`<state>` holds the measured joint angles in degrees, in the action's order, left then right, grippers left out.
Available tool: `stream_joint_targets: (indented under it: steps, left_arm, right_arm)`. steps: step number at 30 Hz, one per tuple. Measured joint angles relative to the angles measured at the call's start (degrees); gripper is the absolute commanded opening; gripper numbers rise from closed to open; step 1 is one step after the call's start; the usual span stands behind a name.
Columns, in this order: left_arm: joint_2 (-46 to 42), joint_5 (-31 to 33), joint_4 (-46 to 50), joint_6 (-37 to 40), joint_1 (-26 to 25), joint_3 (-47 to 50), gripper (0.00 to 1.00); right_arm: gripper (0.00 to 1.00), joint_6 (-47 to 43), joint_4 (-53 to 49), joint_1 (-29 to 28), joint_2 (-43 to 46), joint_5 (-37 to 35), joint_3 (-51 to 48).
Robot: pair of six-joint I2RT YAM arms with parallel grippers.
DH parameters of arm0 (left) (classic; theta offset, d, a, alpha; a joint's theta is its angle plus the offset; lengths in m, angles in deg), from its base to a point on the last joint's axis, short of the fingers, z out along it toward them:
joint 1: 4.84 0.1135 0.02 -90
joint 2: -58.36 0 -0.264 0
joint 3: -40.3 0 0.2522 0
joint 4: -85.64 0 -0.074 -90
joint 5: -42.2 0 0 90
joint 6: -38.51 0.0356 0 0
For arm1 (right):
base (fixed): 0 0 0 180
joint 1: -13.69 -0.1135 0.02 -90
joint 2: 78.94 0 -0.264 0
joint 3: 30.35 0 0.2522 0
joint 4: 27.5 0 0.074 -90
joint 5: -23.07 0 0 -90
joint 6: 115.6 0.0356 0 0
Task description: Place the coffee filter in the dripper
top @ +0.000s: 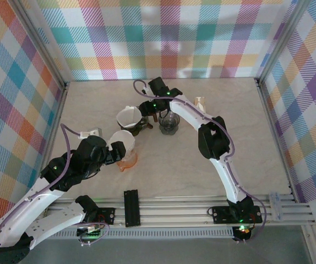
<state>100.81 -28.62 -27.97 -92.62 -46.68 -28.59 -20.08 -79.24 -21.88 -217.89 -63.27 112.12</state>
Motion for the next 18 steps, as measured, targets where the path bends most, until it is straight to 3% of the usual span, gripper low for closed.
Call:
stream_joint_targets:
  steps: [7, 18]
  left_arm:
    - [0.0, 0.0, 0.0, 0.0, 0.0, 0.0, 0.97]
    - [0.0, 0.0, 0.0, 0.0, 0.0, 0.0, 0.97]
  right_arm:
    - [0.44, -0.3, -0.3, 0.0, 0.0, -2.7, 0.4]
    - [0.25, -0.2, -0.3, 0.0, 0.0, -3.8, 0.9]
